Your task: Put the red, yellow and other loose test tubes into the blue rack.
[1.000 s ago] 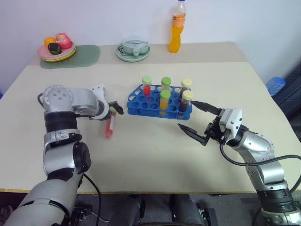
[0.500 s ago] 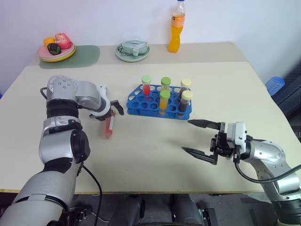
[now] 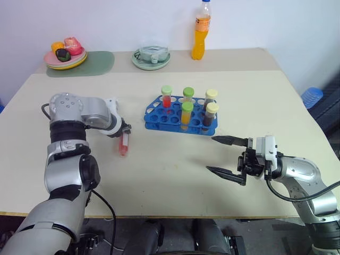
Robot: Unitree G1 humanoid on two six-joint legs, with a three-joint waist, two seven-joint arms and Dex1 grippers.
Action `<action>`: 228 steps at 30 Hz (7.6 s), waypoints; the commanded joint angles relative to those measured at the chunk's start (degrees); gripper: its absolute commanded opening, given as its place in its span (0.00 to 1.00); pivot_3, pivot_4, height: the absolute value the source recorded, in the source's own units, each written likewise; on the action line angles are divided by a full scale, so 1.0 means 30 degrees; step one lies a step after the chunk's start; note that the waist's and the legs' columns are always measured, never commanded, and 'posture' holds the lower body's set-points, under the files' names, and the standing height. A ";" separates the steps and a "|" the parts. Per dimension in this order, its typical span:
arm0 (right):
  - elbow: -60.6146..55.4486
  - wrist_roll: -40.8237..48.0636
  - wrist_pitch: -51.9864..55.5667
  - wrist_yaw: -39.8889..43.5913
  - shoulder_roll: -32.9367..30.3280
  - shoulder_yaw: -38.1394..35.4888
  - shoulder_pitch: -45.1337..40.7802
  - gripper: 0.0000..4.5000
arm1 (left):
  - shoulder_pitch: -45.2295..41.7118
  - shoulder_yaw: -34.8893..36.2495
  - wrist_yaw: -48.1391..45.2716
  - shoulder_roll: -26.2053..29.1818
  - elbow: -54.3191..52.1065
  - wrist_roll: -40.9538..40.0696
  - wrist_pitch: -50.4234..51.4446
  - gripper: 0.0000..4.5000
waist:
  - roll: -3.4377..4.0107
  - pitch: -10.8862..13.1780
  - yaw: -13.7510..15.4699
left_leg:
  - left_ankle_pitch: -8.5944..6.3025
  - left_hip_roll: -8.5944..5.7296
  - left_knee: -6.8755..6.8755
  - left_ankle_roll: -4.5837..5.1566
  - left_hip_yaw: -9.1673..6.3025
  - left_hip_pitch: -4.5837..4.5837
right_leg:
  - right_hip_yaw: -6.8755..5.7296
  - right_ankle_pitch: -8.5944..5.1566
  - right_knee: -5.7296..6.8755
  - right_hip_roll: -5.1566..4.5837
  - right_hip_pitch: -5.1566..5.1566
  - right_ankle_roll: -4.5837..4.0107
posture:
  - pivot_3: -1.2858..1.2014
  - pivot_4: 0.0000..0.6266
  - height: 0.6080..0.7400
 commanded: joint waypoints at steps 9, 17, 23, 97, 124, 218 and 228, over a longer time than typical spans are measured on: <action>0.0384 0.0024 -0.0072 0.0124 0.0620 0.0013 -0.0811 1.00 | 0.6302 -0.2185 -0.9153 0.3409 -1.6489 -0.1081 -0.4620 0.39 | -0.0001 0.0000 -0.0108 | 0.0001 0.0014 0.0002 -0.0002 0.0004 -0.0019 | 0.0008 0.0000 0.0001 -0.0001 -0.0017 -0.0003 | 0.52 0.24 1.00; 0.0123 0.0006 0.0212 -0.0376 0.0616 -0.0407 -0.0302 1.00 | 0.9584 -0.5024 -2.0446 0.3517 -1.9616 0.7312 -1.6831 0.39 | 0.0033 -0.0018 0.0106 | 0.0000 0.0018 -0.0015 -0.0001 0.0015 0.0023 | -0.0004 -0.0001 -0.0068 0.0007 0.0065 -0.0010 | 0.52 0.24 1.00; -0.0863 -0.0139 0.0361 -0.1079 0.0352 -0.1034 0.0809 1.00 | 0.9638 -0.7857 -2.3742 0.1492 -1.7152 1.2283 -2.2735 0.39 | 0.0032 -0.0019 0.0102 | -0.0002 0.0021 -0.0020 0.0004 0.0015 0.0022 | -0.0005 0.0000 -0.0086 -0.0001 0.0070 -0.0008 | 0.52 0.24 1.00; -0.3294 -0.0899 0.1097 -0.4657 0.1232 -0.1332 0.2188 1.00 | 0.0074 -1.7568 -4.3570 0.8447 -0.7544 2.4692 -2.2722 0.39 | 0.0013 0.0020 0.0508 | -0.0018 0.0017 -0.0033 0.0034 0.0006 0.0019 | -0.0022 -0.0002 -0.0093 0.0049 0.0068 -0.0004 | 0.52 0.24 1.00; -0.5119 -0.0529 0.0994 -0.4443 0.1189 -0.1784 0.4731 1.00 | -0.3341 -2.2221 -4.7078 0.6621 -0.2171 2.5660 -3.4437 0.39 | -0.0032 0.0047 0.0320 | -0.0015 0.0020 -0.0013 0.0034 0.0002 -0.0020 | -0.0029 -0.0001 -0.0073 0.0051 0.0031 0.0001 | 0.52 0.24 1.00; -0.3242 -0.0700 0.0732 -0.3795 0.1055 -0.2382 0.4252 1.00 | 0.9772 -0.6520 -2.6293 -0.5548 -1.0387 2.0301 -3.0771 0.23 | -0.0045 0.0010 0.0353 | -0.0011 0.0010 0.0026 0.0028 0.0012 0.0006 | -0.0028 0.0008 -0.0068 0.0010 0.0070 0.0011 | 0.52 0.24 1.00; -0.4041 -0.0595 0.1259 -0.4245 0.0829 -0.2818 0.4614 1.00 | 0.8964 -0.7153 -2.6408 -0.6782 -0.6098 1.9798 -3.3437 0.23 | -0.0048 0.0008 0.0563 | -0.0012 0.0006 0.0027 0.0029 0.0017 0.0010 | -0.0025 0.0011 -0.0067 0.0008 0.0072 0.0018 | 0.52 0.24 1.00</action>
